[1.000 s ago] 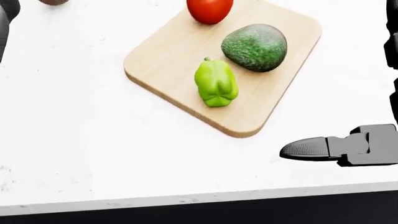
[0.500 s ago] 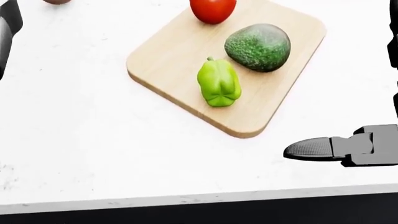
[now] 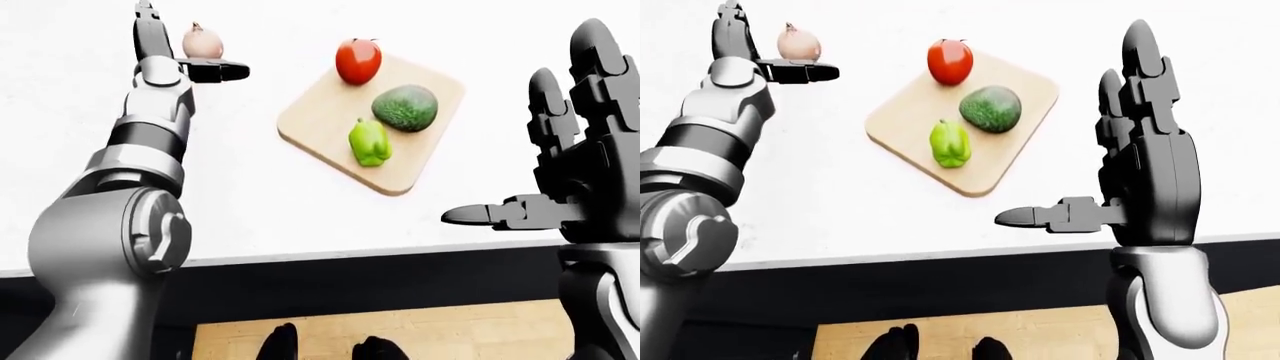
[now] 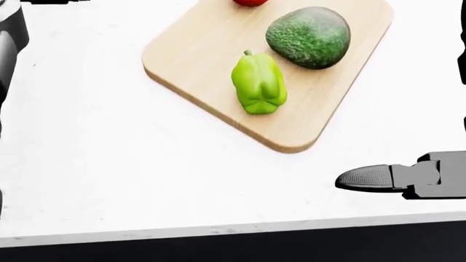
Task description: Place the avocado, onion, tomato and bell pepper on the cutting board.
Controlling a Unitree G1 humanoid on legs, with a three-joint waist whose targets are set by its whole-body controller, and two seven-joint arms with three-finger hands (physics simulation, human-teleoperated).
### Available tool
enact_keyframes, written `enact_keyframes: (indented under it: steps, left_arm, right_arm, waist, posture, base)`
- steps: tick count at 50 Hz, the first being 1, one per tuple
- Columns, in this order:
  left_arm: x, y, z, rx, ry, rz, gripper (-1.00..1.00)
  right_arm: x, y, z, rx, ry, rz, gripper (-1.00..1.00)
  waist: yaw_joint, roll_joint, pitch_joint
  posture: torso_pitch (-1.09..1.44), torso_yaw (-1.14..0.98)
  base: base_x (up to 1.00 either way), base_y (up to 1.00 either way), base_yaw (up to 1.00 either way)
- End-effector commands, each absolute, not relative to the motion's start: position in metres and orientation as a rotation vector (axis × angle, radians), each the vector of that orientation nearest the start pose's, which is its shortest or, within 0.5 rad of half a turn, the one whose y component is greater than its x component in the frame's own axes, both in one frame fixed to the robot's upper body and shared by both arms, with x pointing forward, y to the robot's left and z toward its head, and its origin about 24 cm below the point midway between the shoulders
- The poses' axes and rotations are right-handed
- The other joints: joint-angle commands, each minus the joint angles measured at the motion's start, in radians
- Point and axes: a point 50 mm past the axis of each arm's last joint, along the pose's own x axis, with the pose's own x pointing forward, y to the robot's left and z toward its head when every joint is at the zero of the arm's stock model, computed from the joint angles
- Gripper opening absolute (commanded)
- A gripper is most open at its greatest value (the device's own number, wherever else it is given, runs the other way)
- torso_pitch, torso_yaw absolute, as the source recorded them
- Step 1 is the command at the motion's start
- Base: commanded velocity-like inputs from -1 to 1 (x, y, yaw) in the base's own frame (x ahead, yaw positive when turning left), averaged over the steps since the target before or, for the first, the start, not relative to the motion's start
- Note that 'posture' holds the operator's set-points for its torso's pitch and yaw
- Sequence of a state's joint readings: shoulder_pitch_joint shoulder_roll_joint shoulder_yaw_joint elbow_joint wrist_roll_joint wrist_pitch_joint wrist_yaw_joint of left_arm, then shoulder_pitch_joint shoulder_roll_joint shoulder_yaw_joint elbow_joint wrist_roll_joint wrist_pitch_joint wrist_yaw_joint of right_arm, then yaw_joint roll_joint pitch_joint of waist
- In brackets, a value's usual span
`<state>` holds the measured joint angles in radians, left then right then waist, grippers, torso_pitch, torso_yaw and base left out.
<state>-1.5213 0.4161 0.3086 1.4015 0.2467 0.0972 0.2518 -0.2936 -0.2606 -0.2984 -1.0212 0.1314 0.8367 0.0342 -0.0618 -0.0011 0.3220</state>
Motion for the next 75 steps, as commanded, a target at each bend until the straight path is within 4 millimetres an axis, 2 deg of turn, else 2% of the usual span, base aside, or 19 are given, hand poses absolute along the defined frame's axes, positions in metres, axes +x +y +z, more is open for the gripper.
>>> enact_keyframes:
  steps: [1,10,23,39,52,60,71,75]
  left_arm:
    - [0.421,0.221,0.318,0.211,-0.199,0.455,1.00]
    - [0.421,0.219,0.316,0.216,-0.191,0.453,1.00]
    - [0.420,0.218,0.325,0.205,-0.229,0.448,1.00]
    - [0.419,0.219,0.328,0.215,-0.249,0.453,1.00]
    - [0.417,0.216,0.336,0.252,-0.318,0.491,1.00]
    - [0.414,0.214,0.345,0.215,-0.358,0.537,1.00]
    - [0.410,0.215,0.362,0.226,-0.389,0.536,1.00]
    - [0.411,0.214,0.362,0.254,-0.370,0.529,1.00]
  right_arm:
    - [0.194,-0.189,0.260,-0.200,-0.575,-0.085,1.00]
    - [0.194,-0.190,0.261,-0.199,-0.574,-0.086,1.00]
    - [0.193,-0.191,0.259,-0.200,-0.572,-0.093,1.00]
    - [0.192,-0.193,0.258,-0.199,-0.572,-0.093,1.00]
    - [0.192,-0.193,0.260,-0.203,-0.572,-0.093,1.00]
    - [0.191,-0.194,0.259,-0.210,-0.568,-0.103,1.00]
    - [0.189,-0.196,0.257,-0.204,-0.564,-0.106,1.00]
    - [0.190,-0.195,0.255,-0.203,-0.563,-0.102,1.00]
  waist:
    - [-0.001,0.002,-0.037]
    - [-0.004,0.005,-0.020]
    - [-0.007,0.006,-0.002]
    - [-0.005,0.006,0.014]
    - [0.000,0.002,0.025]
    - [0.003,0.000,0.031]
    - [0.004,-0.002,0.042]
    - [0.004,-0.002,0.046]
  posture:
    - [0.65,-0.06]
    - [0.65,-0.06]
    - [0.66,-0.06]
    - [0.68,-0.06]
    - [0.68,-0.06]
    - [0.68,-0.06]
    - [0.68,-0.06]
    - [0.68,-0.06]
  base:
    - [0.00,0.00,0.00]
    - [0.00,0.00,0.00]
    - [0.00,0.00,0.00]
    - [0.00,0.00,0.00]
    - [0.00,0.00,0.00]
    - [0.00,0.00,0.00]
    - [0.00,0.00,0.00]
    - [0.00,0.00,0.00]
